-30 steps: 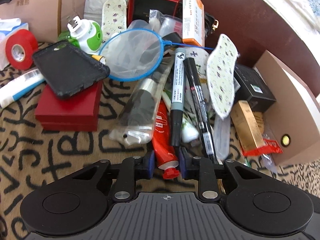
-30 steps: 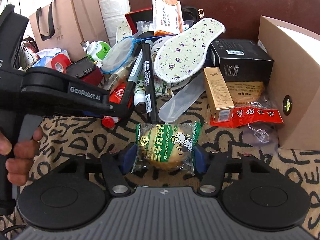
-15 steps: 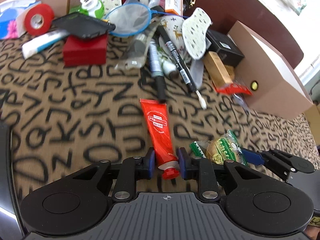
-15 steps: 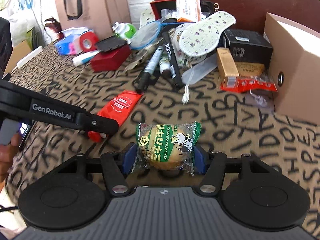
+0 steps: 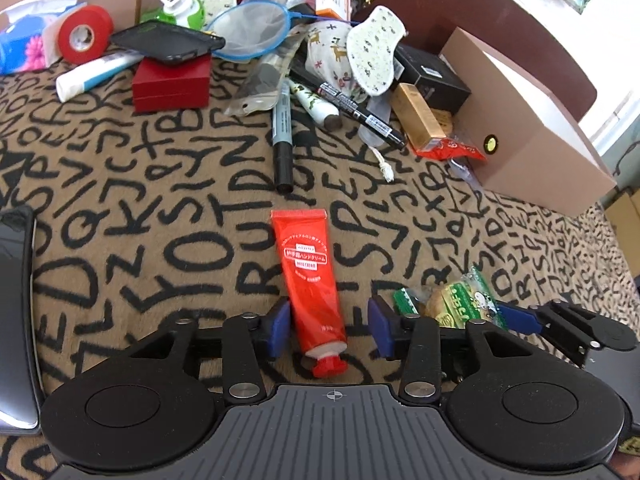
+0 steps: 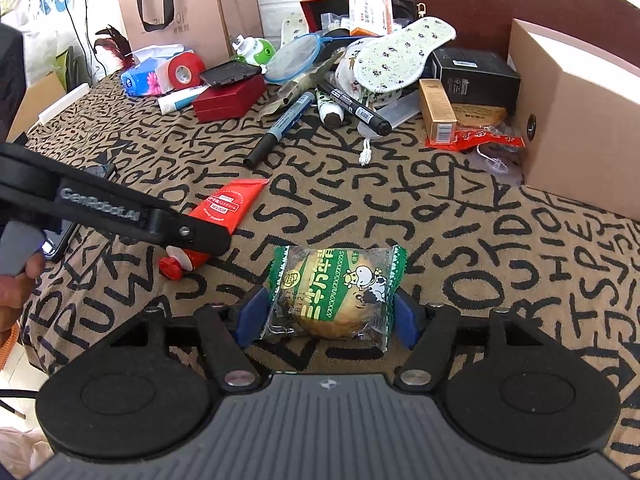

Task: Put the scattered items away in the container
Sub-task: 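Lift the red tube with left tool while right tool lifts the snack bun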

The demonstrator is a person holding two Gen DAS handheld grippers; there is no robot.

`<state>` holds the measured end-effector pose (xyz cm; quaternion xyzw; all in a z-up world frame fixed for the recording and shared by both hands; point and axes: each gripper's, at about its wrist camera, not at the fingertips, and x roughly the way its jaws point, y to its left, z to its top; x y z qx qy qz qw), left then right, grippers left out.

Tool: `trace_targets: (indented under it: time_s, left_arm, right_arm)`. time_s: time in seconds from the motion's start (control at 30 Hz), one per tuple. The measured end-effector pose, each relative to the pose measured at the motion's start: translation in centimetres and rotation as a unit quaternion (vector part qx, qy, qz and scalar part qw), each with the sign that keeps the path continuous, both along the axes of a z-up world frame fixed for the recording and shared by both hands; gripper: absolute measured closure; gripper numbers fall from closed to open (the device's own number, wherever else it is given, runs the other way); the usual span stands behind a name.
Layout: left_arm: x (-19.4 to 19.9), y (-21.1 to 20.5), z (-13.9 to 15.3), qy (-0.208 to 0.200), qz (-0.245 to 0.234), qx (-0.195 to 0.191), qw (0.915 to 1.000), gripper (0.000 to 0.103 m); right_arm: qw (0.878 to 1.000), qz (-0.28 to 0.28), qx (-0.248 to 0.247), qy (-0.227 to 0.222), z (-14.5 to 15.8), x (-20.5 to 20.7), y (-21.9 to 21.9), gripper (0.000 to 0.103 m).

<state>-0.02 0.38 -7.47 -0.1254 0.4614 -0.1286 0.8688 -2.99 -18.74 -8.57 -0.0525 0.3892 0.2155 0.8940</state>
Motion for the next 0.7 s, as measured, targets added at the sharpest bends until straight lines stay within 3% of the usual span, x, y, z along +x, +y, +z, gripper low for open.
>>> trace_targets:
  time_s: [0.33, 0.47, 0.5, 0.63, 0.7]
  left_arm:
    - [1.4, -1.0, -0.3, -0.013, 0.002, 0.010, 0.9999, 0.033]
    - [1.7, -1.2, -0.2, -0.012, 0.006, 0.010, 0.9999, 0.035]
    - [1.7, -1.2, -0.2, -0.012, 0.006, 0.013, 0.9998, 0.037]
    - [1.7, -1.3, -0.2, -0.015, 0.011, 0.044, 0.9989, 0.061]
    - [1.7, -1.0, -0.1, -0.013, 0.013, 0.040, 0.9990, 0.073]
  right_arm:
    - [1.000, -0.002, 0.003, -0.001, -0.2, 0.4, 0.0, 0.029]
    - [1.000, -0.007, 0.004, -0.004, -0.1, 0.4, -0.2, 0.028]
    - [1.000, -0.009, 0.004, -0.005, -0.1, 0.4, -0.2, 0.028]
    - [1.000, -0.012, 0.003, -0.007, -0.1, 0.5, -0.2, 0.028]
    - [1.000, -0.012, 0.002, -0.008, -0.1, 0.5, -0.1, 0.028]
